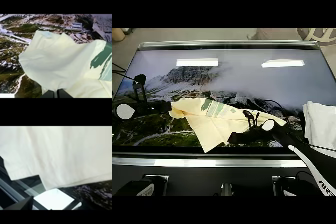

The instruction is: Fold the shirts.

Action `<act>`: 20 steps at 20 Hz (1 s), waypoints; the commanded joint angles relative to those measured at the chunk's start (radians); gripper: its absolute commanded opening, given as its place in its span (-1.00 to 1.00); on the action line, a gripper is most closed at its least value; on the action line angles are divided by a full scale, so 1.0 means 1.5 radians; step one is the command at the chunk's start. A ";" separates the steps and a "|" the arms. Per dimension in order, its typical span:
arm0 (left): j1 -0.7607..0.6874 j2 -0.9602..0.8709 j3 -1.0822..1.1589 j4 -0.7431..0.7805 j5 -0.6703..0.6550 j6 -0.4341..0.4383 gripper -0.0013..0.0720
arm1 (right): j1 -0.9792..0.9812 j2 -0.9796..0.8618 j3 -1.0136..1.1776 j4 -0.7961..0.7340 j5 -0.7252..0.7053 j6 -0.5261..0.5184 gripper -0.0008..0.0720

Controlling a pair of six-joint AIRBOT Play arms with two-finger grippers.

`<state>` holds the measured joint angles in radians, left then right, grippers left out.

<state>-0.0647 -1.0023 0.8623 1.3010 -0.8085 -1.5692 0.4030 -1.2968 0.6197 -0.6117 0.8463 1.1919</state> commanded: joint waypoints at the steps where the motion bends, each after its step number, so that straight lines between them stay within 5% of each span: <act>1: 0.001 0.001 0.001 0.000 -0.002 0.002 -0.87 | 0.053 -0.034 -0.005 0.057 -0.087 0.052 0.71; 5: 0.001 0.001 0.001 0.000 -0.002 0.002 -0.87 | 0.092 -0.040 -0.005 0.059 -0.188 0.129 0.67; 7: 0.001 0.001 0.001 0.000 -0.002 0.002 -0.87 | 0.092 -0.040 -0.005 0.058 -0.199 0.135 0.08; 8: 0.001 0.001 0.001 0.000 -0.002 0.003 -0.87 | 0.092 -0.040 -0.004 0.057 -0.199 0.135 -0.55; 9: 0.001 0.001 0.001 0.000 -0.002 0.012 -0.87 | 0.090 -0.036 -0.003 0.055 -0.179 0.131 -0.94; 15: 0.001 0.019 0.030 0.000 0.010 0.017 -0.87 | 0.034 0.122 0.063 -0.204 -0.046 0.102 -0.94; 20: 0.002 0.092 0.218 0.000 0.011 0.017 -0.87 | -0.110 0.314 0.301 -0.457 0.100 0.034 -0.94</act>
<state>-0.0631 -0.9215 1.0431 1.3006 -0.8017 -1.5444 0.3397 -0.9703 0.8913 -1.0676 0.8761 1.2980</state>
